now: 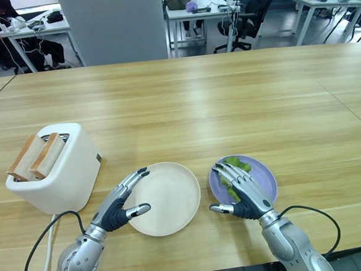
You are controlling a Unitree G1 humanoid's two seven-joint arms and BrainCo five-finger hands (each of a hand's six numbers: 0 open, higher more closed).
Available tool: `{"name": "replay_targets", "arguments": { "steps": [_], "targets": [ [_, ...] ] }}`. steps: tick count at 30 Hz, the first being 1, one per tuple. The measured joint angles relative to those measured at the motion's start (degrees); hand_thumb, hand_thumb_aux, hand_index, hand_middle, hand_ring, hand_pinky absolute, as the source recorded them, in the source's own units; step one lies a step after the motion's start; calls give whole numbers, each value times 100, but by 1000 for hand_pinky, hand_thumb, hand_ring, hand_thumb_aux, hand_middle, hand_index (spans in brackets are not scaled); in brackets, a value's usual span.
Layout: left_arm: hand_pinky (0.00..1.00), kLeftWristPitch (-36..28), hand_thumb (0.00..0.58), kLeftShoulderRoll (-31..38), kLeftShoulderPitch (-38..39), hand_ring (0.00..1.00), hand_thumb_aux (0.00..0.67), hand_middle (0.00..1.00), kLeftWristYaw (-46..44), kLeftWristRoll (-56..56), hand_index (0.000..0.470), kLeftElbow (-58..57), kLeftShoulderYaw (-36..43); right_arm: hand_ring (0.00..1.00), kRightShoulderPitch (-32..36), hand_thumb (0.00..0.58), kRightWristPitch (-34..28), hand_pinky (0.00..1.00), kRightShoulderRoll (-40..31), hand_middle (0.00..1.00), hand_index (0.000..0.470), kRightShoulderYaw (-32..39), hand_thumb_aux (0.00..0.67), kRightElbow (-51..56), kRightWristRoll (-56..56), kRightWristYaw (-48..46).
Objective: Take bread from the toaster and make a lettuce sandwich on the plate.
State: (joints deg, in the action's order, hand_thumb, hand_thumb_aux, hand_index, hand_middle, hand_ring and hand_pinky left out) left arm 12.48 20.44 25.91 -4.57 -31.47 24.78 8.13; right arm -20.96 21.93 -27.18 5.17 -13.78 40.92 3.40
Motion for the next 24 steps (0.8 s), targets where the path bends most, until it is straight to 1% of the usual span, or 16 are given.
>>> {"name": "replay_targets", "arguments": {
  "steps": [9, 13, 15, 19, 21, 24],
  "targets": [
    [0, -93, 0, -39, -49, 0, 0, 0, 22, 47, 0, 1, -94, 0, 12, 0, -77, 0, 17, 0, 0, -37, 0, 122, -136, 23],
    [0, -256, 0, 167, -195, 0, 0, 0, 67, -163, 0, 49, -516, 0, 14, 0, -116, 0, 16, 0, 0, -37, 0, 147, -136, 23],
    [0, -535, 0, 462, -462, 0, 0, 0, 77, -389, 0, 162, -1044, 0, 39, 0, -121, 0, 13, 0, 0, -37, 0, 147, -137, 22],
    [0, -1271, 0, 1282, -1142, 0, 0, 0, -1, -638, 0, 448, -2658, 0, 48, 0, -126, 0, -1, 0, 0, -61, 0, 157, -137, 25],
    [0, -1504, 0, 1876, -1383, 0, 0, 0, -187, -723, 0, 472, -3295, 0, 47, 0, -131, 0, 0, 0, 0, -64, 0, 164, -136, 28],
    [0, -1711, 0, 2474, -1614, 0, 0, 0, -398, -849, 0, 373, -3895, 0, 44, 0, -148, 0, 2, 0, 0, -69, 0, 166, -135, 30]
  ]
}}
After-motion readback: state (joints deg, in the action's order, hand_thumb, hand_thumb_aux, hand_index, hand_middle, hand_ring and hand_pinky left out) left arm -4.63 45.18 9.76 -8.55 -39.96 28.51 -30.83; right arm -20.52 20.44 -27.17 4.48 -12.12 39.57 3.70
